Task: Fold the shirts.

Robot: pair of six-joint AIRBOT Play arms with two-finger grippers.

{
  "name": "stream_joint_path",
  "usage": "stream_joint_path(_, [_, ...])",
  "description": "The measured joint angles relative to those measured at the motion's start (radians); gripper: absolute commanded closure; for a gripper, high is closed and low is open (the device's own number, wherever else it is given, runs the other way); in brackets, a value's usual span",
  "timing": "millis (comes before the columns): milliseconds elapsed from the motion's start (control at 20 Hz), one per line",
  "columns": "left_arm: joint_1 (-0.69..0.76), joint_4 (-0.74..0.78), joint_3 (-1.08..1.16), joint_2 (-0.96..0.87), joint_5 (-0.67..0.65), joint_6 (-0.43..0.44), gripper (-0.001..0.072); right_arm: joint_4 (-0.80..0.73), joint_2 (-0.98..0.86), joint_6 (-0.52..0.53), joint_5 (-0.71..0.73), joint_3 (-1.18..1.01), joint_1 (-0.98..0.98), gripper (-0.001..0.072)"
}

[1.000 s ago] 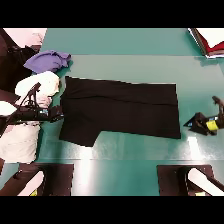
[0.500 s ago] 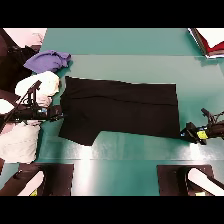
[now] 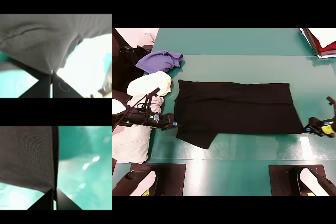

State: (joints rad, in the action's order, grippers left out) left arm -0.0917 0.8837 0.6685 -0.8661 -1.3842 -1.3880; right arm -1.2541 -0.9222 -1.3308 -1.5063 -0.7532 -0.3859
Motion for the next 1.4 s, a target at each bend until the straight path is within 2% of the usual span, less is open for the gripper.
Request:
stream_joint_path(150, [0.087,-0.052,0.0,0.0,-0.075,-0.002,0.0682,-0.098,0.087,-0.006,-0.079,-0.045,0.001,0.0696])
stream_joint_path(250, [0.144,-0.091,0.001,0.001,-0.074,-0.013,0.0682,-0.124,0.134,-0.01,-0.103,-0.06,0.001,0.0696])
stream_joint_path(450, [0.14,-0.135,0.041,0.0,0.098,-0.021,0.0682,-0.04,0.142,-0.01,-0.073,-0.071,0.002,0.0696])
stream_joint_path(600, [0.099,-0.15,0.093,-0.014,0.266,-0.024,0.0682,0.046,0.073,-0.01,-0.022,-0.076,0.002,0.0696])
stream_joint_path(800, [0.077,-0.156,0.142,-0.071,0.414,-0.025,0.0682,0.107,-0.063,-0.012,0.034,-0.148,0.014,0.0696])
stream_joint_path(1100, [0.069,-0.17,0.162,-0.188,0.579,-0.027,0.0682,0.129,-0.297,-0.013,0.099,-0.358,0.107,0.0696])
stream_joint_path(1400, [0.069,-0.196,0.167,-0.303,0.716,-0.026,0.0681,0.13,-0.498,-0.055,0.135,-0.534,0.147,0.0695])
